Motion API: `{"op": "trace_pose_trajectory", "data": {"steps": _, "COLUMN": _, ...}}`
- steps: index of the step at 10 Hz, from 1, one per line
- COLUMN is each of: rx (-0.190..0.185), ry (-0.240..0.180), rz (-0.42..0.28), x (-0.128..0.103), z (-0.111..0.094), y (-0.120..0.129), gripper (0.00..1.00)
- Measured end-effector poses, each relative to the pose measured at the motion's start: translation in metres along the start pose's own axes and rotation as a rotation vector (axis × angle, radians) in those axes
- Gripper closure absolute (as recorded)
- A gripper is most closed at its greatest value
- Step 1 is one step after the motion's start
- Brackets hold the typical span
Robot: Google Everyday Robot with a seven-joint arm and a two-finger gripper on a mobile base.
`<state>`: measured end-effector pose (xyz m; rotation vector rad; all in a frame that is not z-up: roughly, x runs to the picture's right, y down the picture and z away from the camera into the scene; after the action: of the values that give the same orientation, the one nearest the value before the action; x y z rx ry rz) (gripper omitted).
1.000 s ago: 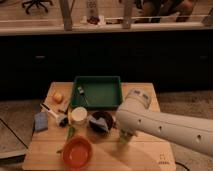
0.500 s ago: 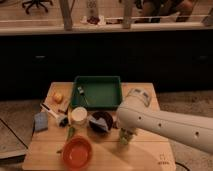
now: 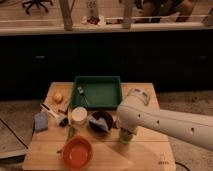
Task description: Stack cups into tray
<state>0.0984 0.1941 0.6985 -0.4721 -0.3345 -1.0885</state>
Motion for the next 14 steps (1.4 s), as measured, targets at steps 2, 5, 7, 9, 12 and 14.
{"op": "trace_pose_trajectory", "data": {"steps": 2, "rx": -0.006, "ry": -0.011, "rz": 0.011, "x": 0.002, "z": 0.006, "y": 0.003, "gripper": 0.4}}
{"op": "trace_pose_trajectory", "data": {"steps": 5, "rx": -0.007, "ry": -0.025, "rz": 0.024, "x": 0.004, "z": 0.014, "y": 0.006, "gripper": 0.2}}
{"op": "trace_pose_trajectory", "data": {"steps": 7, "rx": -0.008, "ry": -0.028, "rz": 0.03, "x": 0.004, "z": 0.017, "y": 0.007, "gripper": 0.2}}
{"op": "trace_pose_trajectory", "data": {"steps": 9, "rx": -0.008, "ry": -0.03, "rz": 0.041, "x": 0.003, "z": 0.019, "y": 0.008, "gripper": 0.2}}
{"op": "trace_pose_trajectory", "data": {"steps": 12, "rx": -0.008, "ry": -0.029, "rz": 0.071, "x": 0.003, "z": 0.021, "y": 0.013, "gripper": 0.2}}
{"op": "trace_pose_trajectory", "data": {"steps": 14, "rx": -0.007, "ry": -0.034, "rz": 0.102, "x": 0.004, "z": 0.024, "y": 0.012, "gripper": 0.2}}
